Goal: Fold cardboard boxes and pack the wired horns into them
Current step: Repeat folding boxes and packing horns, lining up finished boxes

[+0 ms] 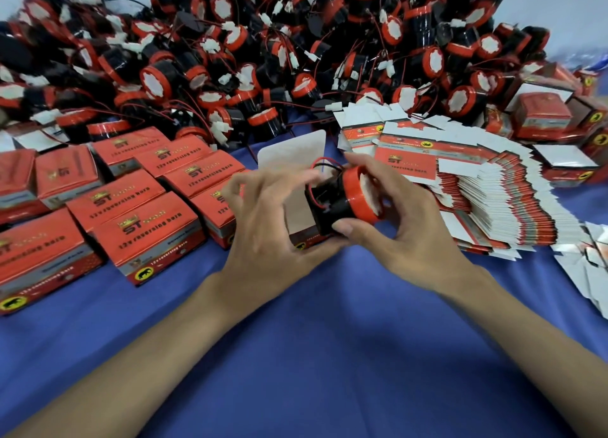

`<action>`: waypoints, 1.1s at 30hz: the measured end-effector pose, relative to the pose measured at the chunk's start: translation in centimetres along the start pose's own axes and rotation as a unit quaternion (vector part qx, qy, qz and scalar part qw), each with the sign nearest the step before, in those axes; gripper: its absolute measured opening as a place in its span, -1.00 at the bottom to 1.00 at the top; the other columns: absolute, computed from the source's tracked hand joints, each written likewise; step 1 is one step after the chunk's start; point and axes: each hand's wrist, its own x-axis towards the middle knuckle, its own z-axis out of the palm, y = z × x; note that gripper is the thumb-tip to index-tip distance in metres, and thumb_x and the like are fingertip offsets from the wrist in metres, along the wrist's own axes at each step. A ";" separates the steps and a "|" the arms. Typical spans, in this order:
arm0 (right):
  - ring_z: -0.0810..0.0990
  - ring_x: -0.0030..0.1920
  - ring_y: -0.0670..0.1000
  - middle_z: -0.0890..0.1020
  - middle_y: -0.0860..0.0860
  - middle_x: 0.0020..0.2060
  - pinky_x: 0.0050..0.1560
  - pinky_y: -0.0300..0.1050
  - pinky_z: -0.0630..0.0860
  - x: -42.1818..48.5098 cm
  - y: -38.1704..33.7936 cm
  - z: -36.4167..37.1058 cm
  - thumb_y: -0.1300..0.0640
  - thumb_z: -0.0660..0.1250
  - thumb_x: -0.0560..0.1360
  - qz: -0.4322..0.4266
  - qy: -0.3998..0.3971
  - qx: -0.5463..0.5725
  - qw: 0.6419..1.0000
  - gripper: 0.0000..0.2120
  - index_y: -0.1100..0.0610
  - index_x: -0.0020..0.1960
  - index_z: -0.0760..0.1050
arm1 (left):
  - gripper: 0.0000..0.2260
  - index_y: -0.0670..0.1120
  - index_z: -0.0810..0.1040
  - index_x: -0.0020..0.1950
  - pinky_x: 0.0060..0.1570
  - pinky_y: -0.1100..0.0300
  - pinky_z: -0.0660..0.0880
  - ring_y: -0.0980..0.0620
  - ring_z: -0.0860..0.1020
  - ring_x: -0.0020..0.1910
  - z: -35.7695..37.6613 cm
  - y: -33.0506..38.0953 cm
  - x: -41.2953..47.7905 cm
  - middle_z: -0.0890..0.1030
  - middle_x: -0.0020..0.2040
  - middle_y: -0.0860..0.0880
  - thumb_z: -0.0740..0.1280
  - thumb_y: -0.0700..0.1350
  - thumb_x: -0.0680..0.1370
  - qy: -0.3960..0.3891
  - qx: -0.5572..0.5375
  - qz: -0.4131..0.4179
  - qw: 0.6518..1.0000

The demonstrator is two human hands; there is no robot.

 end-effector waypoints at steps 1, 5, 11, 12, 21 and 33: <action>0.54 0.14 -0.13 0.53 -0.10 0.14 0.13 -0.27 0.46 0.2 -0.1 -0.2 -0.08 0.45 0.38 -0.002 0.022 0.004 1.000 -0.39 0.03 0.35 0.33 | -0.37 -0.10 0.33 0.27 0.26 -0.12 0.29 0.15 0.28 0.33 -0.1 -0.4 0.1 0.36 0.26 -0.01 0.44 0.23 0.40 -0.008 0.021 -0.022 1.000; 0.62 0.04 -0.09 0.55 0.16 0.12 -0.01 -0.26 0.52 1.3 -1.5 -0.3 0.03 0.39 0.40 0.030 0.079 0.217 0.973 -0.55 0.14 0.23 0.42 | -0.49 -0.27 0.41 0.26 0.41 -0.12 0.23 -0.22 0.24 0.44 0.2 -1.1 0.1 0.29 0.40 -0.28 0.40 0.08 0.50 -0.093 0.076 -0.080 0.990; 0.61 0.10 0.04 0.53 0.14 0.15 -0.05 -0.03 0.63 3.0 -2.2 2.1 0.14 0.42 0.42 0.057 0.014 0.276 0.959 -0.50 0.17 0.31 0.38 | -0.71 -0.31 0.38 0.24 0.35 -0.07 0.31 -0.21 0.30 0.38 0.0 -1.1 0.2 0.31 0.35 -0.34 0.21 -0.18 0.57 -0.118 -0.001 -0.089 0.989; 0.58 0.15 0.07 0.50 0.18 0.20 0.02 -0.03 0.61 3.3 -1.8 2.1 0.14 0.40 0.42 0.061 0.022 0.242 0.968 -0.47 0.19 0.35 0.36 | -0.77 -0.29 0.39 0.18 0.38 0.00 0.29 -0.12 0.27 0.42 0.0 -1.1 0.2 0.27 0.39 -0.32 0.17 -0.18 0.60 -0.105 -0.018 -0.092 0.990; 0.38 0.15 -0.05 0.44 0.20 0.20 0.17 -0.41 0.31 2.8 1.2 2.6 0.12 0.31 0.52 -0.057 0.025 -0.145 0.987 -0.43 0.33 0.43 0.26 | -0.84 -0.09 0.23 -0.07 0.21 0.31 0.30 -0.01 0.31 0.35 0.5 -0.7 0.2 0.26 0.43 -0.21 0.19 -0.15 0.43 -0.100 -0.045 -0.146 0.983; 0.41 0.24 0.21 0.29 0.15 0.35 -0.01 0.17 0.56 2.9 0.2 2.3 0.24 0.30 0.51 -0.032 -0.105 -0.350 0.930 -0.42 0.14 0.48 0.19 | -0.66 -0.15 0.29 0.10 0.03 0.42 0.33 0.08 0.39 0.06 0.5 -0.4 0.3 0.36 0.16 -0.06 0.25 -0.28 0.35 -0.095 -0.058 -0.175 0.978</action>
